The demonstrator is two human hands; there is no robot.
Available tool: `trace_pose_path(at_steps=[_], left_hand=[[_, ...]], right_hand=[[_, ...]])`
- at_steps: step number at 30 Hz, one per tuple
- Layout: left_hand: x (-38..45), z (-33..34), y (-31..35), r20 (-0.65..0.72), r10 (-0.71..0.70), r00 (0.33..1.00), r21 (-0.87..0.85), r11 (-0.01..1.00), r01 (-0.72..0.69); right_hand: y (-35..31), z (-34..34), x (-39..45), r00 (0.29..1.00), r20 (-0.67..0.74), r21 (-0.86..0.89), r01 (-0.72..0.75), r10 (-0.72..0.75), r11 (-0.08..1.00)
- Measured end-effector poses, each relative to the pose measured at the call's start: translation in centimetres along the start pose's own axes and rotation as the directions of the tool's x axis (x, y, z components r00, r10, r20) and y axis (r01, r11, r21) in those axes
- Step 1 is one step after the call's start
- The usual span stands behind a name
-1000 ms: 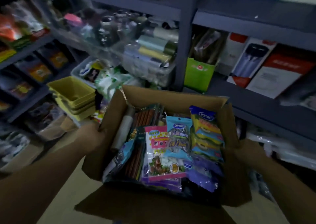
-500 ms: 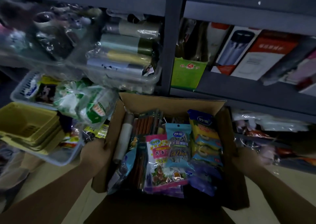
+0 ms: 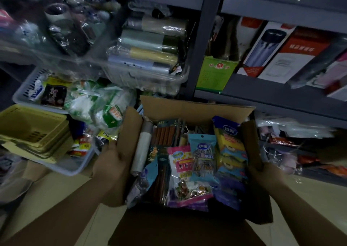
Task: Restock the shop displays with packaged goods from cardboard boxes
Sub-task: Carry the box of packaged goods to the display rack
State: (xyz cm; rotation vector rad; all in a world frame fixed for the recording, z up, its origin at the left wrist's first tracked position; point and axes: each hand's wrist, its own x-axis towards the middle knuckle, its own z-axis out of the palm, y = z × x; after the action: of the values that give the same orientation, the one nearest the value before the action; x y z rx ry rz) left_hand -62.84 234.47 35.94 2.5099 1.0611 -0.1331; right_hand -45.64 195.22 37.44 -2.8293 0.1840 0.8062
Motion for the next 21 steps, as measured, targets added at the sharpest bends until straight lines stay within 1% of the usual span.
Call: trace_pose_path(at_steps=[2,4,5,6,7,9,10,11,12,14,16,18,21], left_hand=[[-0.4,-0.3,0.5,-0.048,0.046,0.998,0.07,0.997,-0.042],[-0.9,-0.5,1.4,-0.124,0.155,0.98,0.182,0.975,-0.131],[-1.0,-0.5,1.8,-0.154,0.229,0.961,0.217,0.957,-0.193],[-1.0,-0.4,2.1,-0.147,0.296,0.944,0.227,0.939,-0.259],[-0.9,-0.4,2.6,-0.108,0.357,0.928,0.202,0.922,-0.331],[-1.0,-0.2,3.7,0.001,0.44,0.898,0.109,0.893,-0.438],[-1.3,-0.1,4.3,0.034,0.459,0.888,0.056,0.886,-0.46],[-1.7,0.0,4.9,0.047,0.458,0.888,-0.01,0.889,-0.458],[-2.1,0.3,5.5,0.052,0.434,0.9,-0.079,0.9,-0.429],[-2.9,0.8,6.7,0.064,0.372,0.926,-0.166,0.919,-0.358],[-3.5,1.5,7.4,0.067,0.374,0.925,-0.202,0.913,-0.355],[-3.9,2.1,7.7,0.101,0.384,0.918,-0.227,0.907,-0.354],[-4.1,2.7,7.7,0.155,0.361,0.92,-0.236,0.917,-0.32]], right_hand=[[-0.4,-0.3,-0.5,0.994,-0.109,0.071,0.032,-0.024,0.997],[-0.8,-0.9,-0.9,0.966,-0.246,-0.009,0.085,-0.085,0.996],[-1.2,-1.3,-1.2,0.949,-0.291,-0.061,0.105,-0.118,0.993],[-1.8,-1.9,-1.6,0.936,-0.317,-0.086,0.131,-0.152,0.988],[-2.5,-2.2,-2.0,0.925,-0.327,-0.075,0.176,-0.191,0.981],[-4.3,-2.6,-2.5,0.908,-0.299,0.015,0.312,-0.294,0.95],[-5.2,-2.4,-2.6,0.904,-0.256,0.075,0.371,-0.342,0.925],[-6.1,-2.0,-2.8,0.908,-0.2,0.133,0.398,-0.369,0.908],[-7.0,-1.4,-3.0,0.918,-0.135,0.171,0.391,-0.372,0.904],[-8.4,0.3,-3.3,0.941,-0.007,0.164,0.336,-0.339,0.928],[-9.4,2.4,-3.5,0.953,0.076,0.146,0.28,-0.292,0.949],[-9.9,4.2,-3.5,0.967,0.105,0.116,0.218,-0.23,0.969],[-10.8,5.6,-3.6,0.984,0.082,0.078,0.149,-0.155,0.986]])
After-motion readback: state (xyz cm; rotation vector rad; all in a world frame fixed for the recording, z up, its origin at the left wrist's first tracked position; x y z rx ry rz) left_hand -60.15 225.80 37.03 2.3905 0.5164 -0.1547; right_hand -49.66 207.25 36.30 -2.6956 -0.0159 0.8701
